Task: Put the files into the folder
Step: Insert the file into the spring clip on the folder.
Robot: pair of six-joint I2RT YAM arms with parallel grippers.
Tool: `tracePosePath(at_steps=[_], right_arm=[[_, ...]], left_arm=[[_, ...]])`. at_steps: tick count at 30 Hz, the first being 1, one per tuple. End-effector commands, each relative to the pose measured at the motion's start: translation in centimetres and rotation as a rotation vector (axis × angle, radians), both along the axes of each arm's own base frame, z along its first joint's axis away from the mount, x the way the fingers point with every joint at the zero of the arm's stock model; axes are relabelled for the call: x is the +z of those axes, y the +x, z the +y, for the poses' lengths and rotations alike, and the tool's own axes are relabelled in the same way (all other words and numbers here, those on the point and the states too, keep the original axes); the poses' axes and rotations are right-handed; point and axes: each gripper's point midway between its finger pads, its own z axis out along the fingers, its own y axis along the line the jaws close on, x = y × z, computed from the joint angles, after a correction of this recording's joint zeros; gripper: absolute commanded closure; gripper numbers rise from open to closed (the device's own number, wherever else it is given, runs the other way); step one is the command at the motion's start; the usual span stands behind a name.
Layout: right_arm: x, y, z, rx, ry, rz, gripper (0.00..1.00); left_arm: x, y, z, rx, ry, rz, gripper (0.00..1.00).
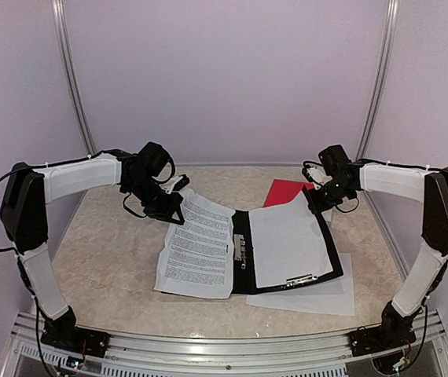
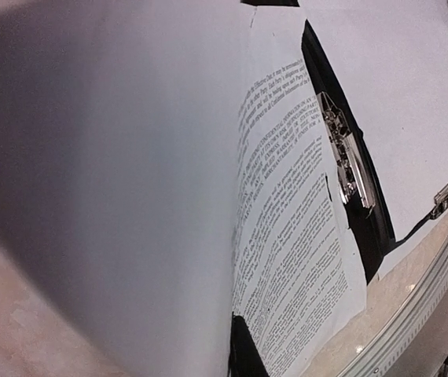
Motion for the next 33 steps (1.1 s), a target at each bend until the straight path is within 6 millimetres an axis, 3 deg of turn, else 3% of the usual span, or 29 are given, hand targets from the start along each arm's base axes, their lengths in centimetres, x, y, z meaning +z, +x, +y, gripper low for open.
tracePosePath(at_steps=[1,9,25,33], right_arm=[[0.4,0.3,-0.8,-0.01,-0.021,-0.014,1.0],[0.4,0.2,-0.7,-0.009,-0.013,-0.011,1.0],[0.9,0.4,-1.2,-0.03,-0.037,-0.026,0.87],[1.4,0.4,-1.7,-0.042,-0.056,-0.037,0.85]], left_arm=[[0.9,0.9,-1.4,0.002,-0.083,0.006,1.0],[0.1,2.1,-1.5,0.036,-0.078,0.034,1.0],[-2.1,4.0,-1.8,0.039,-0.034,0.054,1.0],[-2.8,3.6,-1.0,0.093,-0.001,0.081,1.0]])
